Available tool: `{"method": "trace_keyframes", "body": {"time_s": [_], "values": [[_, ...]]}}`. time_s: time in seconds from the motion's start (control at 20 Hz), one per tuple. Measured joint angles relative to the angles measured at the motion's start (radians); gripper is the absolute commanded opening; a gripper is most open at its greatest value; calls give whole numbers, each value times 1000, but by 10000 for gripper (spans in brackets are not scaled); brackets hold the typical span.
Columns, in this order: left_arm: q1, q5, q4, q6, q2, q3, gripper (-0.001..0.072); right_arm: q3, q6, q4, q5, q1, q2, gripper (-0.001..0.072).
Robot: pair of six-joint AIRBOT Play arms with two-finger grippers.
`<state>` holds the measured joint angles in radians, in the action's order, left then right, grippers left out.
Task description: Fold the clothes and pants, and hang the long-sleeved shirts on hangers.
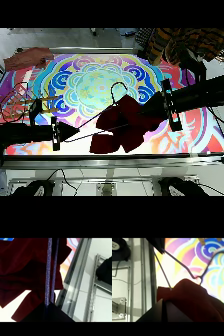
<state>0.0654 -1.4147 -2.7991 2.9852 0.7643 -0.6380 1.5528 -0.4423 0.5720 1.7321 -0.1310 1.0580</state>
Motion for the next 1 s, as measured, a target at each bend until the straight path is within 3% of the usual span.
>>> {"method": "trace_keyframes", "body": {"time_s": [0.4,0.45,0.5,0.55,0.7,1.0], "values": [[-11,-32,-98,-1,12,8,29,0,-38,203,-40,-47,-1,53],[-18,-35,-106,-1,13,8,28,0,-42,219,-43,-48,-1,135],[-29,-39,-113,-1,13,8,28,0,-45,230,-50,-48,-1,289],[-40,-42,-119,-1,13,8,28,0,-46,241,-57,-49,-1,372],[-74,-46,-129,-1,13,8,28,0,-51,312,-70,-50,-1,415],[-97,-51,-141,-1,13,8,28,0,-53,483,-55,-49,44,414]]}}
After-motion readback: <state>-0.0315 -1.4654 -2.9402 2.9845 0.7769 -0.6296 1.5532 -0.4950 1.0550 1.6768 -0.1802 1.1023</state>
